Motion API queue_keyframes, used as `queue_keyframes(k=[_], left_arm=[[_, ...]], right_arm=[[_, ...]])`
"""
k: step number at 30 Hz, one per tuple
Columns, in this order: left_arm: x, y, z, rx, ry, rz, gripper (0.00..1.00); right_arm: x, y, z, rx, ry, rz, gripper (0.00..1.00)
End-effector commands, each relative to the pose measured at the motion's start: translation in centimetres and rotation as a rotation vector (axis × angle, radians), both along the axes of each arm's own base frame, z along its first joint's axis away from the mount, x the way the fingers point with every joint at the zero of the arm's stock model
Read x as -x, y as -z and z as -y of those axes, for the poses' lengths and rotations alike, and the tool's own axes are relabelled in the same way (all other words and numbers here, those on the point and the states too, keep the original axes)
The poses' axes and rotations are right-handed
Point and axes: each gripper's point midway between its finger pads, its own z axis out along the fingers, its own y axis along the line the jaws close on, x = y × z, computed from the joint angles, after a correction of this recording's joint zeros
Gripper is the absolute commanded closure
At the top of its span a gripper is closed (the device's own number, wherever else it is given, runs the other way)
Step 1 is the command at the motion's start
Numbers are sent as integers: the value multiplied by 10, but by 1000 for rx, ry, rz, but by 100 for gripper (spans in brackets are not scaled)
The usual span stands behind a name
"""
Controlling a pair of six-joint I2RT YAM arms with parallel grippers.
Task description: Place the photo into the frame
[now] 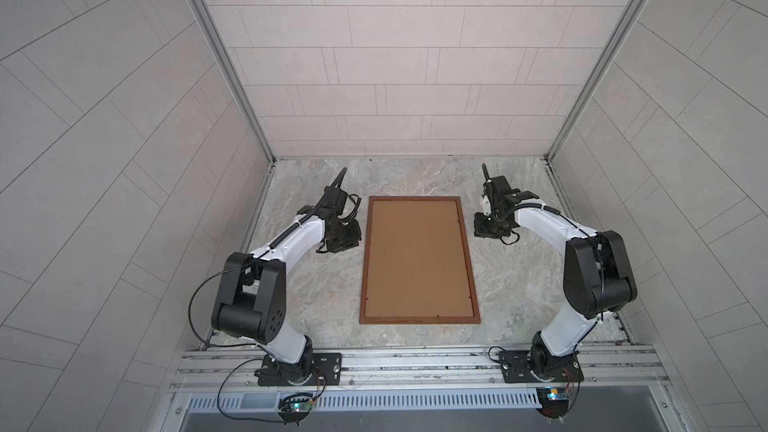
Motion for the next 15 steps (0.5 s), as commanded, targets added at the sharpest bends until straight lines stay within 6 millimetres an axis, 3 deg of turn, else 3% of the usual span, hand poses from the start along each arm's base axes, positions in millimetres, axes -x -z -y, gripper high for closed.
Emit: queue_keyframes(k=[1, 7, 15], left_arm=[[-18, 15, -14, -33, -57, -4, 93], [-13, 47, -13, -6, -75, -88, 93], [-4, 58, 8, 65, -51, -119, 91]], right_arm=[[-8, -3, -11, -63, -10, 43, 69], [7, 16, -31, -159, -35, -10, 62], [32, 35, -33, -155, -60, -48, 54]])
